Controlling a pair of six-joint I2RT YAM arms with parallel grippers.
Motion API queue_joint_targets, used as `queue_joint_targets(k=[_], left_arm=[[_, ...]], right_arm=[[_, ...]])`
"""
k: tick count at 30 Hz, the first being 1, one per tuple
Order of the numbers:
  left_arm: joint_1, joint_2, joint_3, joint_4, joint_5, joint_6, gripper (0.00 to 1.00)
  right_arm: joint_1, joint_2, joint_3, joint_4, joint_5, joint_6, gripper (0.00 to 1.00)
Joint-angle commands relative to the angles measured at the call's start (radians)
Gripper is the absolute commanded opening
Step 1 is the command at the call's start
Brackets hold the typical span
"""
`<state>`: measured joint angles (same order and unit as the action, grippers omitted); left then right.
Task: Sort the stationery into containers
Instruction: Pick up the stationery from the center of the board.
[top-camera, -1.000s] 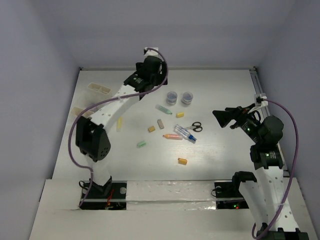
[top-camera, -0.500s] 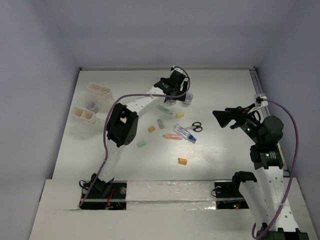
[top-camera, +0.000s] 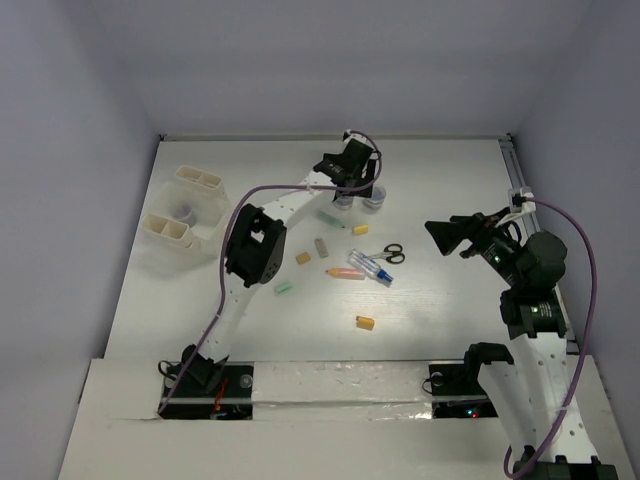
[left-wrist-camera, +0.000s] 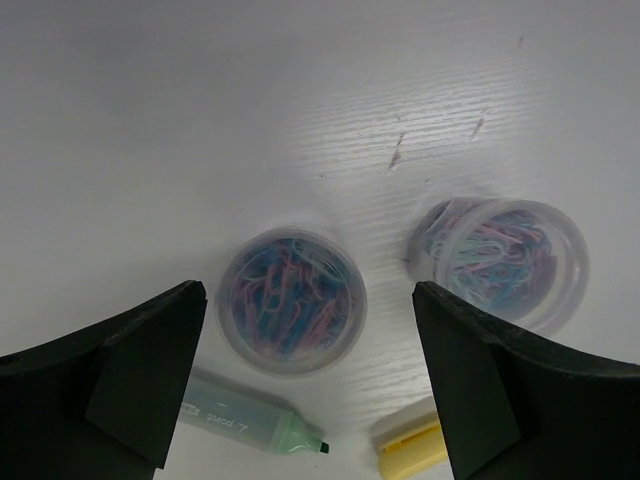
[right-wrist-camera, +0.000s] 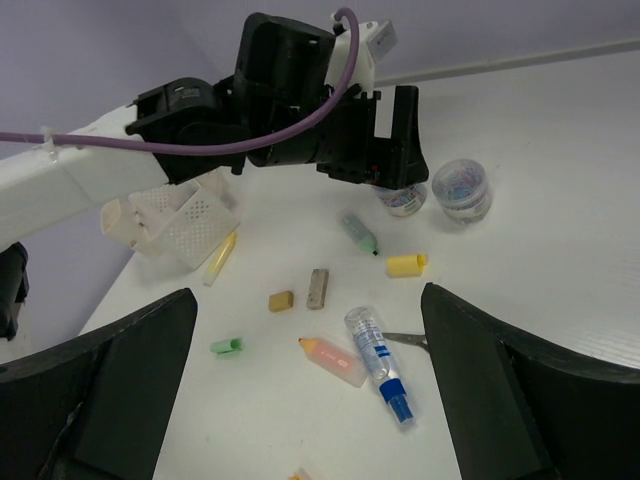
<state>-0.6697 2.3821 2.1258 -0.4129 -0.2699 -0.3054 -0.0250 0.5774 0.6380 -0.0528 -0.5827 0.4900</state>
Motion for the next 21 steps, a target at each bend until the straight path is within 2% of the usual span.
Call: queue_joint_targets(k=[1,5,9,14,19,21], left_arm=[[0.019,-0.012,0.0,-0.007,-0.023,-0.02,0.82],[0.028,-0.026,-0.046,0.019,-0.022,-0.014,0.76],[0.028,-0.029,-0.066,0.028,-0.02,-0.011,0.51],[0.028,-0.075,-0.081,0.029,-0.035,0.002,0.35],[0.042,-0.269,-0.082,0.008,-0.048,0.035,0.33],[0.085,-0.345,-0.108,-0.015,-0.054,0.051,0.33]], right_arm=[[-0.004,-0.001,0.014,0.021,-0.009,-0.01,1.0],[-0.004,-0.002,0.012,0.021,-0.011,-0.01,1.0],[-0.004,0.002,0.012,0.022,-0.017,-0.01,1.0],[-0.004,0.004,0.011,0.027,-0.019,-0.01,1.0],[-0.004,0.004,0.012,0.027,-0.022,-0.008,1.0],[-0.004,0.004,0.012,0.025,-0.022,-0.008,1.0]])
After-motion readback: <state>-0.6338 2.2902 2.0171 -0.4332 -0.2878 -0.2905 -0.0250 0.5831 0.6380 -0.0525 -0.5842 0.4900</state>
